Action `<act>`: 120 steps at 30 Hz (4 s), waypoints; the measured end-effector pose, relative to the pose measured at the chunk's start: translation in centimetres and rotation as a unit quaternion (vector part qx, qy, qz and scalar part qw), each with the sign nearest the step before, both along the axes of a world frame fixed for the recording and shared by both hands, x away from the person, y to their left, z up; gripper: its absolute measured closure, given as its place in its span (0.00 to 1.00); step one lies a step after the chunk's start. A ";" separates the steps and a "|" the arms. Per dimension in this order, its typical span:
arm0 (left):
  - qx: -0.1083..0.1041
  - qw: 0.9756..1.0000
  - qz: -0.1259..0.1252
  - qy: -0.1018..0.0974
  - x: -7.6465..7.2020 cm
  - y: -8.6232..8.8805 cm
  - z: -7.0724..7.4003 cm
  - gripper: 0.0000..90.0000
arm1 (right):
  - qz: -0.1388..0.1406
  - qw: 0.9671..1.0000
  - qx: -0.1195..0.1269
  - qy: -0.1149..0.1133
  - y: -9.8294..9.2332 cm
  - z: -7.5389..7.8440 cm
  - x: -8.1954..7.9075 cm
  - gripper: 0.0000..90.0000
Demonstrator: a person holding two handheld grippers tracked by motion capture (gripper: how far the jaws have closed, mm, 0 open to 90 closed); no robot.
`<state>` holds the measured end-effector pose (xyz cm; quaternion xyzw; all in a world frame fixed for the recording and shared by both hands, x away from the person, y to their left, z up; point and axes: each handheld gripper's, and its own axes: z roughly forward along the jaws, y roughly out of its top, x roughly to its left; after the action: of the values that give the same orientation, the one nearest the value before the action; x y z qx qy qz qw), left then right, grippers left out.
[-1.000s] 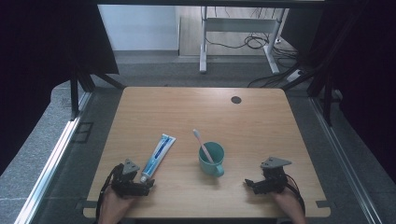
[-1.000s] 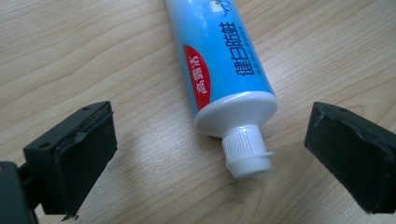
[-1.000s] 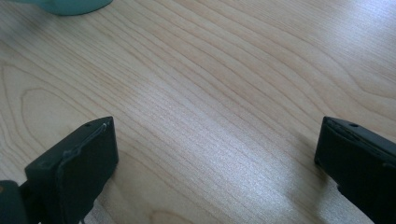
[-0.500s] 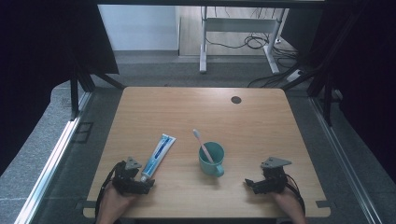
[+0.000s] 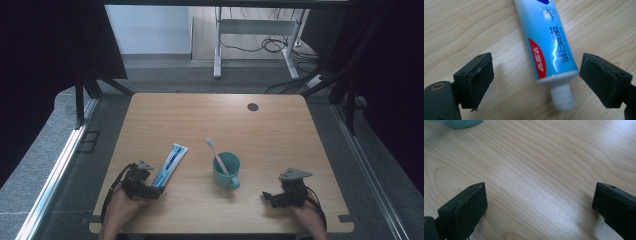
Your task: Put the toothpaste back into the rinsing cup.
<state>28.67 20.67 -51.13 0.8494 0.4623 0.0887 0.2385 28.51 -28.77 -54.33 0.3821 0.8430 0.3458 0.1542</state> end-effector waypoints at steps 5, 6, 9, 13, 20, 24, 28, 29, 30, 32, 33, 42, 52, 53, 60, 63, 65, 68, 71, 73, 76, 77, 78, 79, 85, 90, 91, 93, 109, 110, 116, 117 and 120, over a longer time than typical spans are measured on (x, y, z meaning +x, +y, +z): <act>0.013 0.999 -0.004 0.034 1.3 -0.6 0.3 0.16 | 0.000 1.000 0.000 0.000 0.0 0.0 0.0 0.00; 0.015 0.999 -0.006 0.039 1.5 -0.6 0.4 0.16 | -0.001 1.000 0.000 0.000 0.0 0.0 0.0 0.00; 0.027 0.997 -0.007 0.067 2.5 -1.0 0.4 0.16 | -0.001 1.000 0.000 0.000 0.0 0.0 0.0 0.00; 0.034 0.995 -0.007 0.088 3.5 -1.3 0.6 0.17 | -0.001 1.000 0.000 0.000 0.0 0.0 0.0 0.00; 0.052 0.992 -0.011 0.114 5.0 -2.0 1.1 0.20 | 0.000 1.000 -0.001 0.000 0.0 0.0 0.0 0.00; 0.067 0.989 -0.011 0.131 6.2 -2.6 1.5 0.21 | 0.000 1.000 0.000 0.000 0.0 0.0 0.0 0.00; 0.076 0.987 -0.010 0.145 7.0 -3.3 1.6 0.22 | 0.000 1.000 -0.001 0.000 0.0 0.0 0.0 0.00; 0.080 0.986 -0.012 0.147 7.2 -3.4 1.6 0.23 | 0.000 1.000 0.000 0.000 0.0 0.0 0.0 0.00; 0.083 0.985 -0.015 0.150 7.4 -3.6 1.7 0.23 | 0.000 1.000 -0.001 0.000 0.0 0.0 0.0 0.00; 0.088 0.984 -0.016 0.155 7.7 -3.9 1.7 0.24 | 0.000 1.000 -0.001 0.000 0.0 0.0 0.0 0.00; 0.088 0.984 -0.015 0.156 7.9 -4.1 1.7 0.25 | 0.000 1.000 -0.001 0.000 0.0 0.0 0.0 0.00; 0.103 0.980 -0.013 0.171 9.2 -5.3 1.7 0.31 | 0.000 1.000 -0.001 0.000 0.0 0.0 0.0 0.00; 0.109 0.977 -0.009 0.184 10.5 -6.2 1.7 0.44 | 0.000 1.000 -0.001 0.000 0.0 0.0 0.0 0.00; 0.108 0.977 -0.003 0.186 10.7 -6.3 1.6 0.45 | 0.000 1.000 -0.001 0.000 0.0 0.0 0.0 0.00; 0.110 0.973 0.011 0.200 11.2 -6.5 1.2 0.49 | 0.000 1.000 -0.001 0.000 0.0 0.0 0.0 0.00; 0.118 0.972 0.013 0.204 11.2 -6.7 0.9 0.49 | 0.000 1.000 -0.001 0.000 0.0 0.0 0.0 0.00; 0.124 0.971 0.014 0.203 11.2 -6.9 0.9 0.49 | 0.000 1.000 -0.001 0.000 0.0 0.0 0.0 0.00; 0.132 0.970 0.015 0.201 11.2 -7.1 0.9 0.51 | 0.000 1.000 -0.001 0.000 0.0 0.0 0.0 0.00; 0.132 0.971 0.012 0.200 11.1 -7.2 1.0 0.57 | 0.000 1.000 -0.001 0.000 0.0 0.0 0.0 0.00; 0.124 0.971 0.012 0.203 11.1 -7.1 1.1 0.62 | 0.000 1.000 -0.001 0.000 0.0 0.0 0.0 0.00; 0.114 0.973 0.008 0.199 11.0 -6.8 1.4 0.72 | 0.000 1.000 -0.001 0.000 0.0 0.0 0.0 0.00; 0.106 0.974 0.007 0.198 11.0 -6.5 1.5 0.74 | 0.000 1.000 -0.001 0.000 0.0 0.0 0.0 0.00; 0.106 0.974 0.007 0.198 11.0 -6.5 1.5 0.75 | 0.000 1.000 -0.001 0.000 0.0 0.0 0.0 0.00; 0.099 0.975 0.005 0.196 11.0 -6.3 1.6 0.76 | 0.000 1.000 -0.001 0.000 0.0 0.0 0.0 0.00; 0.086 0.978 -0.009 0.188 10.9 -5.9 1.7 0.79 | 0.000 1.000 -0.001 0.000 0.0 0.0 0.0 0.00; 0.071 0.980 -0.013 0.184 10.9 -5.7 1.8 0.80 | -0.001 1.000 -0.002 0.000 0.0 0.0 0.0 0.00; 0.062 0.981 -0.013 0.182 10.9 -5.6 1.8 0.80 | -0.001 1.000 -0.002 0.000 0.0 0.0 0.0 0.00; 0.057 0.981 -0.017 0.183 10.9 -5.5 1.9 0.80 | -0.001 1.000 -0.002 0.000 0.0 0.0 0.0 0.00; 0.019 0.992 -0.043 0.113 9.3 -5.6 4.2 0.81 | -0.001 1.000 -0.002 0.000 0.0 0.0 0.0 0.00; 0.015 0.993 -0.042 0.107 9.2 -5.5 4.3 0.81 | -0.001 1.000 -0.002 0.000 0.0 0.0 0.0 0.00; -0.003 0.996 -0.046 0.077 8.6 -5.1 5.3 0.81 | -0.001 1.000 -0.002 0.000 0.0 0.0 0.0 0.00; -0.005 0.996 -0.048 0.072 8.5 -5.0 5.4 0.81 | -0.001 1.000 -0.002 0.000 0.0 0.0 0.0 0.00; -0.019 0.997 -0.053 0.057 8.2 -4.7 6.0 0.81 | -0.002 1.000 -0.001 0.000 0.0 0.0 0.0 0.00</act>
<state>36.87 15.97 -45.17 0.8719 0.4308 0.0183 0.2321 28.53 -28.77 -54.33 0.3831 0.8427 0.3448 0.1553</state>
